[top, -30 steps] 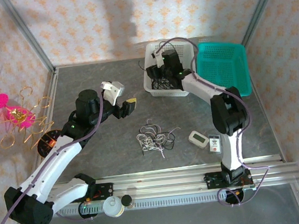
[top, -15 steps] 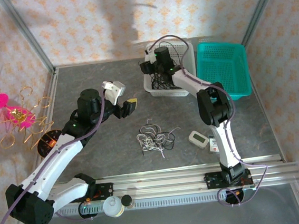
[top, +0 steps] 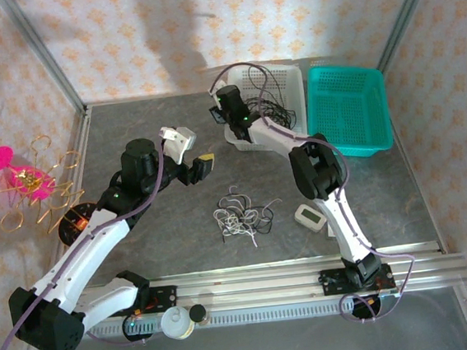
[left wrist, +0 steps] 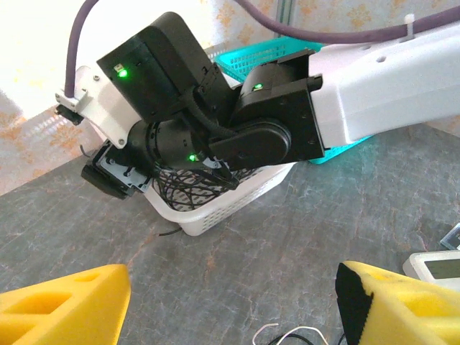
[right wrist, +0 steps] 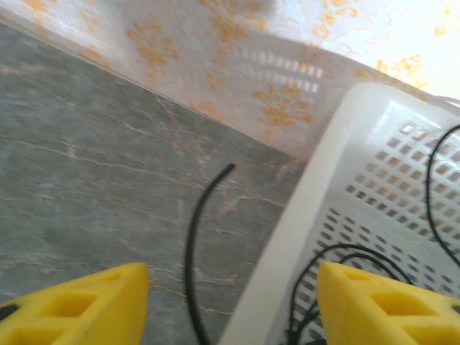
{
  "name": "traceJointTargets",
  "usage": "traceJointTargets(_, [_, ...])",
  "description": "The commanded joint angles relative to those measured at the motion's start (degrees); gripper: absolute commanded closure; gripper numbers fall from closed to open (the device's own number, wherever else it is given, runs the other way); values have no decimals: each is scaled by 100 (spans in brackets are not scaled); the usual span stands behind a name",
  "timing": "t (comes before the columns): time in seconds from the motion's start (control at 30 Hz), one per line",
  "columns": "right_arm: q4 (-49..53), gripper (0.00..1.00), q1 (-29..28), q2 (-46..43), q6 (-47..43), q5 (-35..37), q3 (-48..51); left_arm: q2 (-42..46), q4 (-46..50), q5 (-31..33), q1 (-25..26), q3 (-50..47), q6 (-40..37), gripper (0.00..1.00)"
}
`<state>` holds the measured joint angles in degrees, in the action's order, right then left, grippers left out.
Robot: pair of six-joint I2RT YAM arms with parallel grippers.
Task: Untangle the cables
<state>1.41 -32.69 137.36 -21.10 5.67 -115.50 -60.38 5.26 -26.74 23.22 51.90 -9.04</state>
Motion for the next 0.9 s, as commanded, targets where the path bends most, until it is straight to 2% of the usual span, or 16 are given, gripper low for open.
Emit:
traceJointTargets(0.0, [204, 48, 23, 89, -31, 610, -382, 0, -135, -6, -32, -28, 1, 23])
traceJointTargets(0.1, [272, 73, 26, 44, 219, 543, -449, 0, -147, -15, -32, -29, 7, 22])
traceJointTargets(0.2, [268, 81, 17, -124, 410, 151, -377, -15, -138, -23, -33, -26, 7, 22])
traceJointTargets(0.37, [212, 83, 20, -417, 761, -206, -237, -19, -121, -24, -28, -24, -2, 22])
traceJointTargets(0.73, [-99, 100, 366, -946, 1832, -993, 336, 8, -98, -28, -31, -18, -21, 22])
traceJointTargets(0.87, [-141, 100, 553, -1067, 2022, -1182, 607, 30, -104, -35, -28, -22, -27, 22])
